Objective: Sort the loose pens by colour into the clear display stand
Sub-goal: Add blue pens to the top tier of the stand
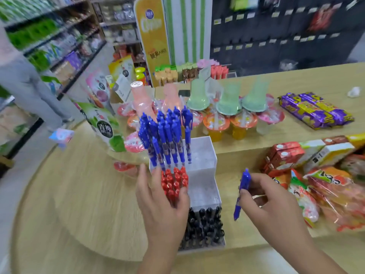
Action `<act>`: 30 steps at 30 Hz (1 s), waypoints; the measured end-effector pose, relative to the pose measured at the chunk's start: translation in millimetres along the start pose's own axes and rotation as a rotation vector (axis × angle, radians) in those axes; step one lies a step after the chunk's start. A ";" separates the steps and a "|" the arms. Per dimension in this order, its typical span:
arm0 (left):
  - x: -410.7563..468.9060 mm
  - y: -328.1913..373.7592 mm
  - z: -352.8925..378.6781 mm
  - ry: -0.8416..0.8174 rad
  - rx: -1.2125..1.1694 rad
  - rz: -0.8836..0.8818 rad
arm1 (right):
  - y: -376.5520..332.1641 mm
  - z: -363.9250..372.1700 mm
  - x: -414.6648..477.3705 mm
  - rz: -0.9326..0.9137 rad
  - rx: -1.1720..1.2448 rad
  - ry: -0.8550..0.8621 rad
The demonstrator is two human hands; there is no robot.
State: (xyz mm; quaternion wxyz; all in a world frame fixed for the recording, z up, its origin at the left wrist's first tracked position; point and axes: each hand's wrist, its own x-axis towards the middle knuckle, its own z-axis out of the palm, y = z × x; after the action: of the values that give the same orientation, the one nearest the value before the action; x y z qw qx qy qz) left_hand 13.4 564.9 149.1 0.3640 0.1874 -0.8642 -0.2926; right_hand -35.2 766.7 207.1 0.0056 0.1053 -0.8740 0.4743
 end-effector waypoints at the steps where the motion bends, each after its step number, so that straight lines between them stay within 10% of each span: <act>1: 3.9 -0.6 1.2 -0.032 0.029 0.034 | -8.8 -1.0 8.0 -0.022 0.019 0.009; 13: 11.4 -23.5 15.3 -0.090 0.285 0.249 | -69.6 18.0 91.5 -0.212 0.217 0.014; 30: 10.2 -28.7 23.3 -0.072 0.238 0.218 | -62.3 63.0 115.4 -0.234 -0.216 -0.107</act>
State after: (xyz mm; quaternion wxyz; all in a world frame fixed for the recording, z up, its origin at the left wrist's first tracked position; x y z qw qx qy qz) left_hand -7.5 546.3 122.9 0.3379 0.1236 -0.9203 -0.1535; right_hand -130.6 660.9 236.7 0.0258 0.2303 -0.9006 0.3677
